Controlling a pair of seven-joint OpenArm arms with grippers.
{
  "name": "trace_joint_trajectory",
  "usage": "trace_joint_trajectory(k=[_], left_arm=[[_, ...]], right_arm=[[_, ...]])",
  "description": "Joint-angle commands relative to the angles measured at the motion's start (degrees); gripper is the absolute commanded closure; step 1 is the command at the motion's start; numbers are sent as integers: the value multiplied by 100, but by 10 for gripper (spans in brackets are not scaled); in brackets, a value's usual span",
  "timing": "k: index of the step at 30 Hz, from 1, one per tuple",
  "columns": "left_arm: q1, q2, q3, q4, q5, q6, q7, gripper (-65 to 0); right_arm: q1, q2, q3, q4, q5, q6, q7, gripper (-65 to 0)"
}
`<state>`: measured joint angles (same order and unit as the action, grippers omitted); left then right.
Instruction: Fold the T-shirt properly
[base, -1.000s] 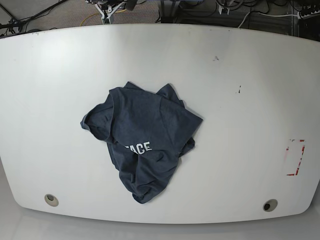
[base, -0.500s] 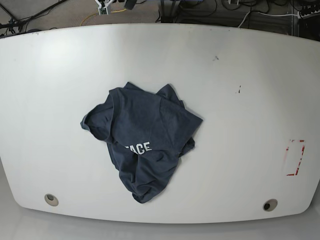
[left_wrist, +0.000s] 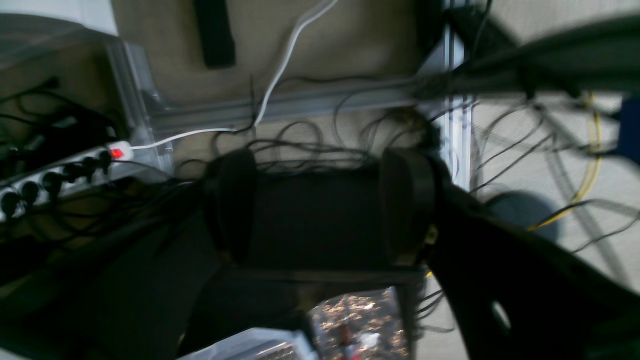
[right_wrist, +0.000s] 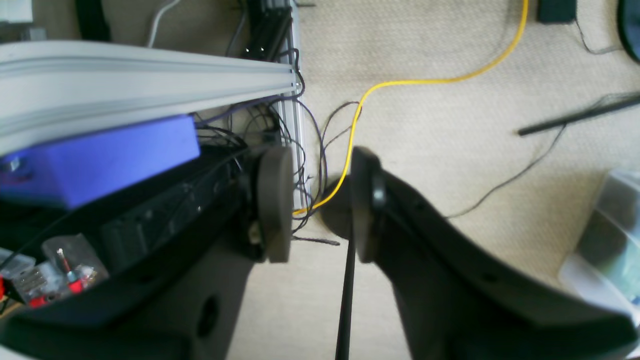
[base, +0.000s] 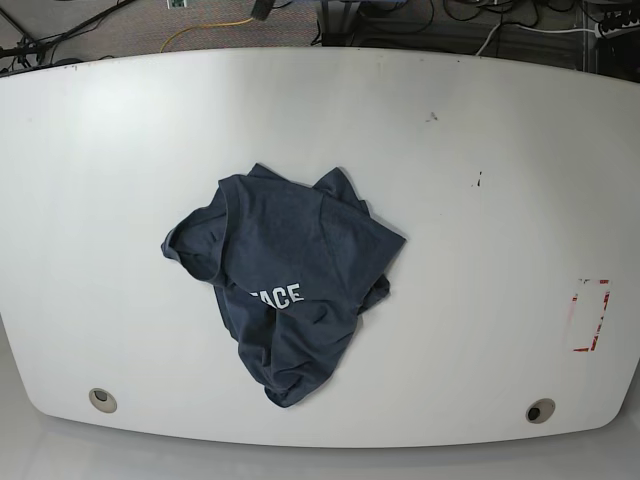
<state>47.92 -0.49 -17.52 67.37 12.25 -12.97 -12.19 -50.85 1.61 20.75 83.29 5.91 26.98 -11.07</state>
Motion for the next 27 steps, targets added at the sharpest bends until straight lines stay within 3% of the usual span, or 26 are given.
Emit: trace_joint_trajectory(k=[1,6,16,21,27], left_arm=[[338,-61,-11,511,-465,-404,-78,-356],[821,-263,-11,1390,-895,-483,-78,-354],[1480,-245,-37,3175,-957,-474,-87,-354],[1612,-201,-37,3702,-1150,-474,-87,-354],[1612,-140,-37,4212,-1695,-474,-87,-358]], right_arm=[[-396,28,13,458,380,40,92,-181],[-933,28,39,1205,820,445,83,-179],[-1574,-86,74,2849,873,489,83,-179],[-1539,-86,74,3113,881,489,109,-179],[-915,-95,303,3210,881,489,109,-179]])
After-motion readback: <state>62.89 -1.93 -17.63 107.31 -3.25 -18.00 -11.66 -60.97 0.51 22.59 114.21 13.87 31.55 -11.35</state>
